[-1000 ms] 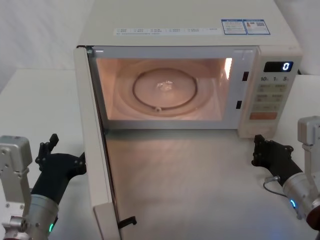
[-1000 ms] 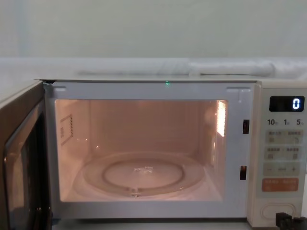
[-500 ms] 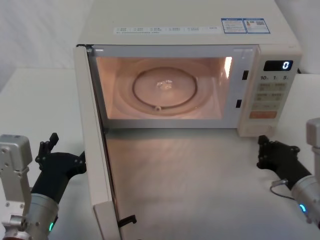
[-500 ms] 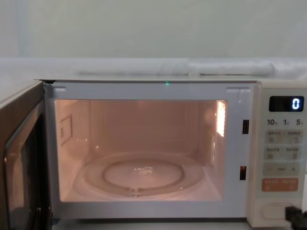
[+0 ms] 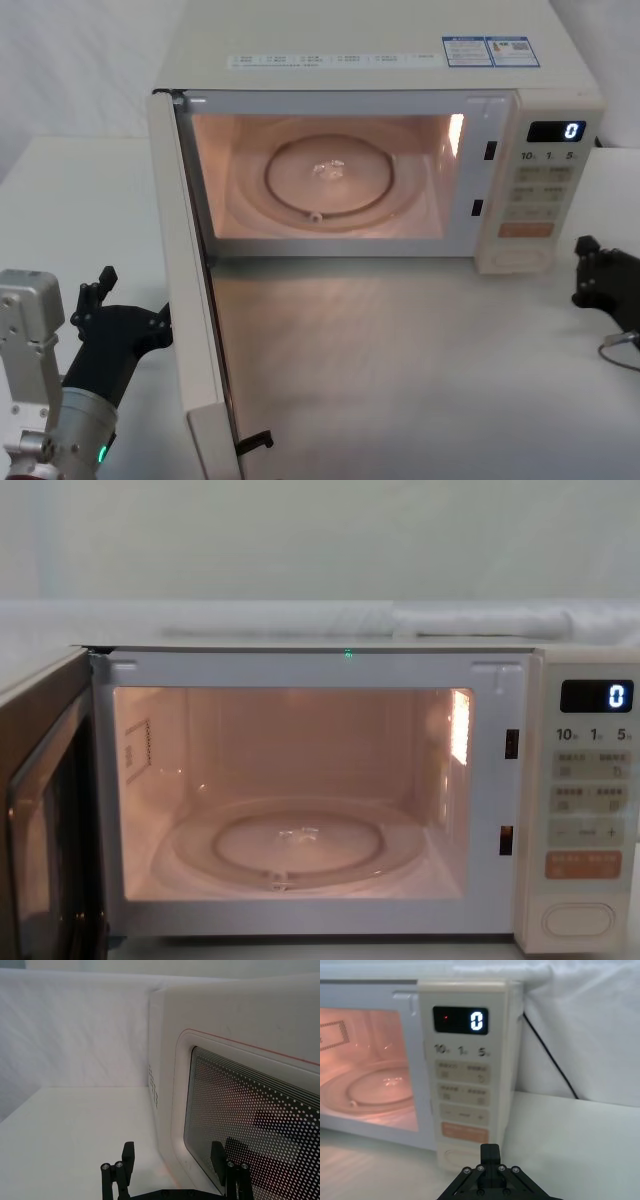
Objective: Press the button to open the microwave door with one hand; close the microwave door with the other hand.
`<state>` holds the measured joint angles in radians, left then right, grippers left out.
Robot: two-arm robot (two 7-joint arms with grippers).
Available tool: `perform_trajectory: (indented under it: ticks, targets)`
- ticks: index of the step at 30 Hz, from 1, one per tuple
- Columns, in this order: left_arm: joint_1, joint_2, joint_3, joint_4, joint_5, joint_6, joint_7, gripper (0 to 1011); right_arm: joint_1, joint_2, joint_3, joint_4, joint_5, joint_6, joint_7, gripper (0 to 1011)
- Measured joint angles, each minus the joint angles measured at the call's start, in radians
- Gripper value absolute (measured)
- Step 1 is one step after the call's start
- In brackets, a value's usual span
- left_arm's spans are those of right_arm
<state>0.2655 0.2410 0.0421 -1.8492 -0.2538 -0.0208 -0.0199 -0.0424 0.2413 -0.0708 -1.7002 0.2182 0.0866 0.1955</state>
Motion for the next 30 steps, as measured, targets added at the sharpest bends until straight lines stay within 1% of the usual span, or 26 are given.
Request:
perform_trajectory:
  ticks: [3,4,5,13,18,23,30]
  targets:
    - [0.0,0.0,0.0,0.0,0.0,0.0,0.0,1001,0.004,0.007,0.009,0.0,0.012,-0.001,0.008,0]
    - [0.0,0.0,0.0,0.0,0.0,0.0,0.0,1001,0.014,0.016,0.014,0.006,0.023,-0.001,0.018,0]
    - [0.0,0.0,0.0,0.0,0.0,0.0,0.0,1001,0.014,0.016,0.014,0.006,0.023,-0.001,0.018,0]
    - [0.0,0.0,0.0,0.0,0.0,0.0,0.0,1001,0.053,0.055,0.017,0.042,0.053,0.01,0.058,0]
    - [0.0,0.0,0.0,0.0,0.0,0.0,0.0,1001,0.066,0.076,0.013,0.058,0.077,0.014,0.082,0]
    - [0.0,0.0,0.0,0.0,0.0,0.0,0.0,1001,0.073,0.104,-0.004,0.066,0.102,0.029,0.113,0]
    - [0.0,0.0,0.0,0.0,0.0,0.0,0.0,1001,0.074,0.104,-0.005,0.067,0.104,0.03,0.115,0]
